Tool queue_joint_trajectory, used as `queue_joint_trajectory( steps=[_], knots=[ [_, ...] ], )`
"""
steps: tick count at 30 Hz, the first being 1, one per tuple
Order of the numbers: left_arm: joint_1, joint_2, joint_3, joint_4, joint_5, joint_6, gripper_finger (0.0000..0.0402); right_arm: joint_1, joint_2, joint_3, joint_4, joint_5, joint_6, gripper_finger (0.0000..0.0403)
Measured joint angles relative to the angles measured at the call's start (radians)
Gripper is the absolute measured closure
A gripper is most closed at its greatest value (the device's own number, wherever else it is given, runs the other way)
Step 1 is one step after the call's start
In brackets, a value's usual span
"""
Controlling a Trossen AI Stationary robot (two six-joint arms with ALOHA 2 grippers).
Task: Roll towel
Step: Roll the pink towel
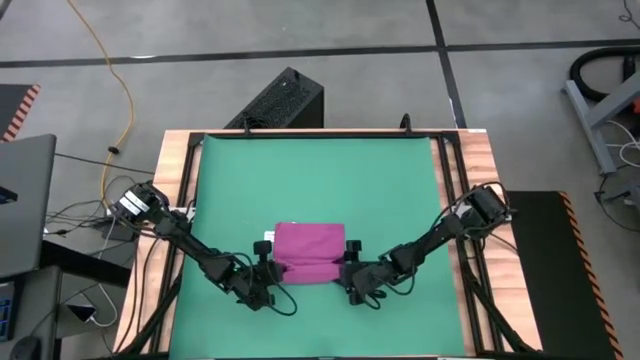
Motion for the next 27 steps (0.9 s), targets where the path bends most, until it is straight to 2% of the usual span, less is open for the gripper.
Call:
queue_joint_trajectory(
  steps=[10, 15, 20, 27],
  knots=[
    [0.000, 0.000, 0.000, -0.010, 0.007, -0.017, 0.0401, 0.003, -0.002, -0.006, -0.016, 0.006, -0.005, 0.0122],
    [0.000, 0.001, -0.001, -0.010, 0.016, -0.022, 0.0402, 0.003, -0.085, -0.002, -0.057, 0.021, -0.106, 0.0122],
    [-0.001, 0.002, -0.001, -0.010, 0.017, -0.026, 0.0401, 0.015, -0.204, 0.001, -0.118, 0.025, -0.107, 0.0122],
    [-0.001, 0.002, -0.001, -0.014, 0.016, -0.025, 0.0401, 0.066, -0.205, 0.001, -0.038, 0.009, -0.164, 0.0122]
  ],
)
